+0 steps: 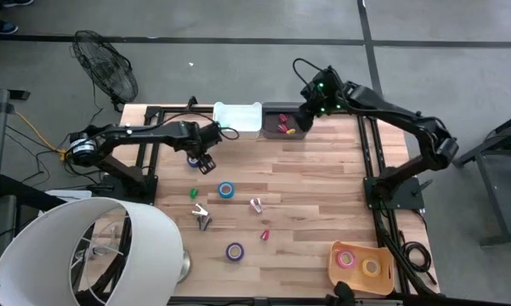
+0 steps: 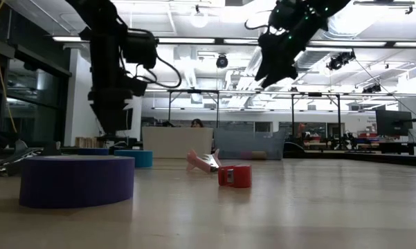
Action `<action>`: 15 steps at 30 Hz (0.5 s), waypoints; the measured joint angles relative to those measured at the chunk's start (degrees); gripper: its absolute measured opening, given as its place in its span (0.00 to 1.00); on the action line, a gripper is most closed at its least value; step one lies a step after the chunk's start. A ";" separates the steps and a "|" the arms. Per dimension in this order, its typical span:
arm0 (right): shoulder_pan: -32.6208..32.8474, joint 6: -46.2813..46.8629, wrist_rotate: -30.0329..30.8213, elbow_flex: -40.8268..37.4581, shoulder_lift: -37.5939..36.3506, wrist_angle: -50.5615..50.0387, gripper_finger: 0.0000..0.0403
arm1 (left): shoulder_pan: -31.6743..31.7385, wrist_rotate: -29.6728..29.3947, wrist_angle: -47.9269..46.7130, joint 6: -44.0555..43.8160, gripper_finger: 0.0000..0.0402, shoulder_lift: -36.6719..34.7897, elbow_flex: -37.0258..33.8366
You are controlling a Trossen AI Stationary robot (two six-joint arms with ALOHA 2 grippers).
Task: Pick and place Stapler, Stapler remover, tape
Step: Put the top dark blue tape into the yellow bin
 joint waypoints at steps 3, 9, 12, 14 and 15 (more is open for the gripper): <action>0.00 -0.28 0.03 0.00 -1.04 -0.83 0.53 | 0.53 1.29 -0.89 0.02 0.57 0.02 -0.67; 0.02 -1.15 0.18 0.00 -1.14 -1.38 0.53 | 0.34 3.22 -0.82 -3.16 0.57 0.02 -1.53; 0.00 -1.23 0.57 0.00 -1.14 -1.39 0.53 | 0.36 2.84 -0.95 -4.70 0.57 0.26 -1.58; 0.00 -1.25 0.60 0.00 -1.14 -1.41 0.53 | 0.40 2.52 -1.20 -5.86 0.57 0.56 -1.60; 0.00 -1.25 0.60 0.00 -1.14 -1.44 0.53 | 0.40 2.25 -1.30 -6.19 0.57 0.56 -1.61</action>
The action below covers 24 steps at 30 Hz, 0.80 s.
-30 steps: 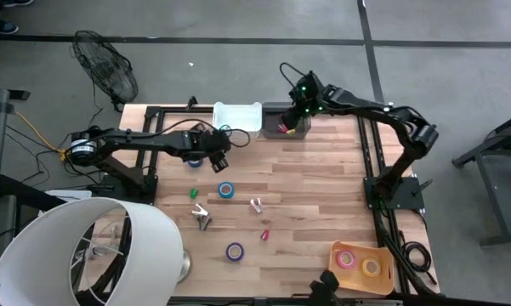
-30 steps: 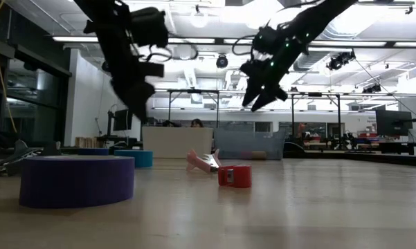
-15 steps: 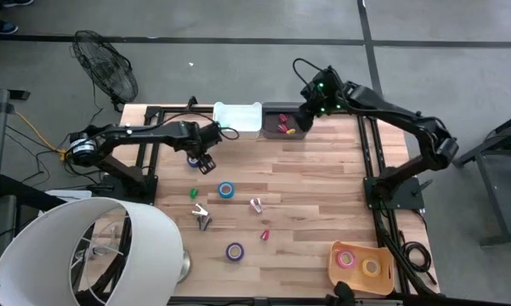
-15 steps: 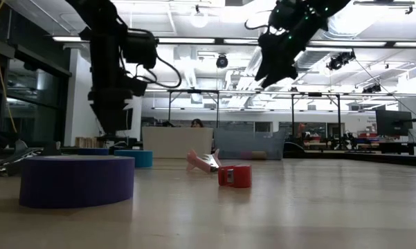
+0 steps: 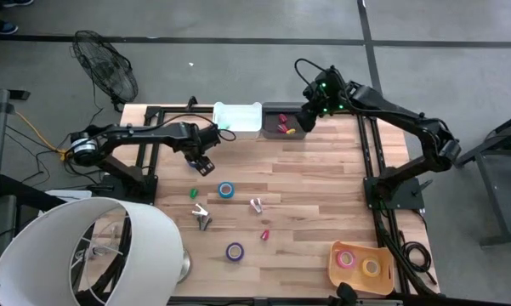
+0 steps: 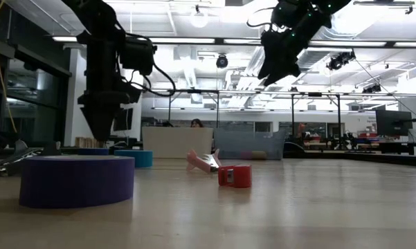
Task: Pick and place Stapler, Stapler remover, tape
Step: Put the top dark blue tape into the yellow bin
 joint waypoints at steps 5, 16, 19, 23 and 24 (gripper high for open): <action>0.02 0.02 -0.02 0.00 0.00 -0.16 0.53 | -0.02 -0.03 -0.08 -0.14 0.57 1.52 0.02; 0.01 0.15 -0.02 -0.02 0.00 -1.45 0.53 | -0.02 -0.07 0.69 0.42 0.57 7.03 0.02; 0.00 0.36 -0.02 -0.02 0.00 -2.08 0.53 | -0.02 0.30 1.11 1.90 0.55 8.67 0.02; 0.00 0.39 -0.02 -0.02 0.00 -2.63 0.53 | -0.02 2.00 2.20 3.29 0.48 10.17 0.04; 0.01 0.42 -0.02 -0.02 0.00 -2.80 0.53 | -0.02 2.16 2.32 3.32 0.46 10.20 0.04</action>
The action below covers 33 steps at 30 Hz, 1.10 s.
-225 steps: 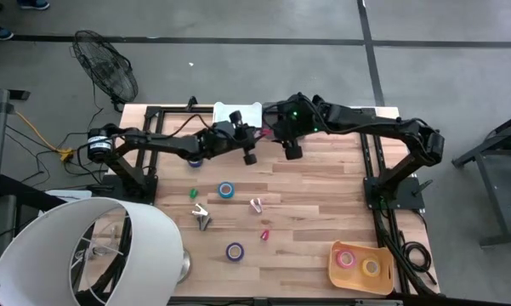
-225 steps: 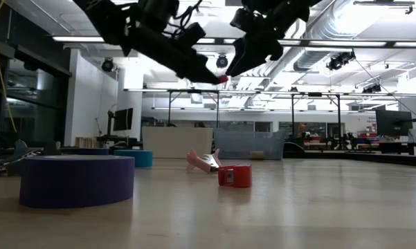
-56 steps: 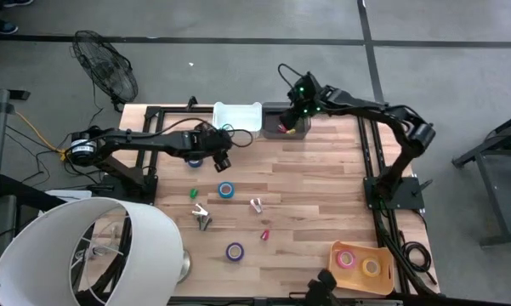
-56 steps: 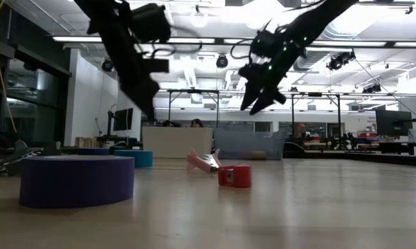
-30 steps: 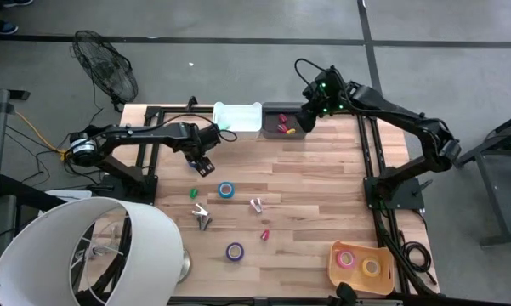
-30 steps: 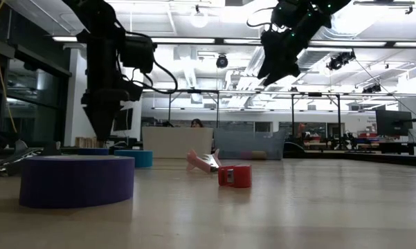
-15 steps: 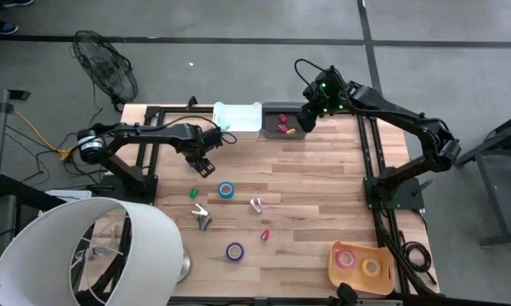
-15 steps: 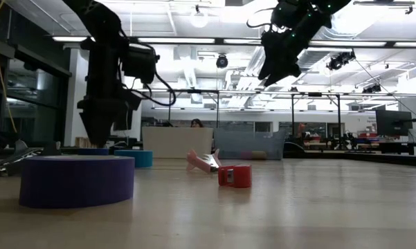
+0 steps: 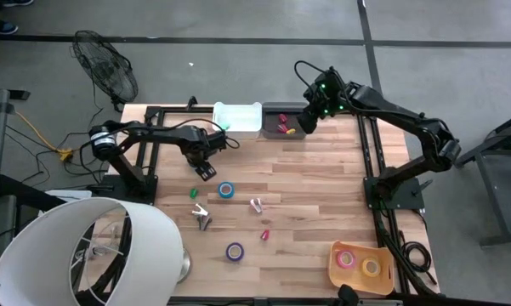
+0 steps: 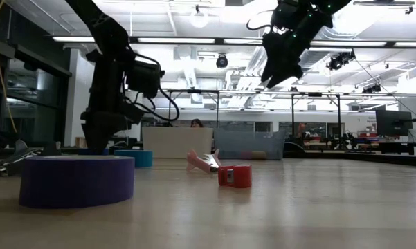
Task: Pick and place Stapler, Stapler remover, tape
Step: Put the top dark blue tape into the yellow bin
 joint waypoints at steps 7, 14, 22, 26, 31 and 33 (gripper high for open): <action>-0.01 -0.27 -0.23 0.00 0.00 -0.25 0.53 | -0.04 0.63 0.13 1.61 0.27 -0.13 0.11; 0.01 -3.43 -3.51 0.00 0.00 -0.24 0.53 | -0.02 3.35 2.94 5.53 0.08 -0.26 0.24; -0.01 -7.69 -4.47 0.00 0.00 -0.24 0.53 | -0.07 9.97 12.25 13.28 0.10 -3.16 1.69; 0.01 -9.47 -5.81 0.00 0.00 -0.10 0.53 | -0.07 12.30 19.78 17.59 0.10 -5.19 4.04; 0.00 -10.88 -9.15 -0.02 0.02 1.72 0.53 | -0.07 17.78 33.30 24.69 0.09 -7.81 7.01; -0.01 -10.94 -12.29 -0.02 0.02 3.30 0.53 | -0.07 20.02 37.90 26.83 0.10 -8.35 8.32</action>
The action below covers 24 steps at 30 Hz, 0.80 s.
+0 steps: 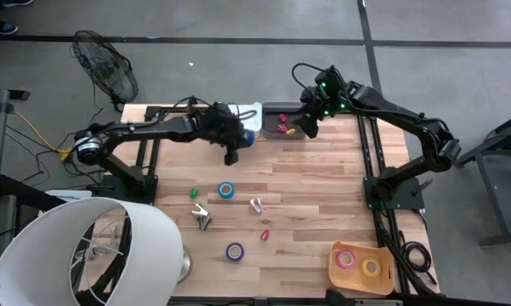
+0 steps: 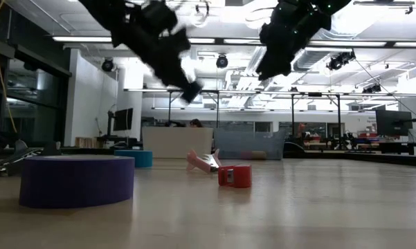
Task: Pick and place Stapler, Stapler remover, tape
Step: Put the top dark blue tape into the yellow bin
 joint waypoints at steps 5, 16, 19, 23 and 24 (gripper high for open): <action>0.02 -1.34 -9.56 0.00 0.00 4.04 0.53 | 0.02 4.40 6.60 2.30 0.10 -0.62 3.14; 6.53 -4.51 -11.11 0.00 0.00 18.65 0.52 | 0.02 13.84 20.61 -0.32 0.10 -0.56 5.10; 8.24 -4.51 -9.31 0.00 0.00 22.45 0.52 | 0.02 15.94 23.33 -1.11 0.10 -0.56 5.10; 9.84 -5.09 -5.83 0.00 0.00 25.14 0.52 | 0.02 18.64 25.70 -2.45 0.10 -0.56 5.10; 10.11 -5.33 -4.78 0.00 0.02 25.61 0.52 | 0.02 19.31 26.24 -3.14 0.10 -0.56 5.07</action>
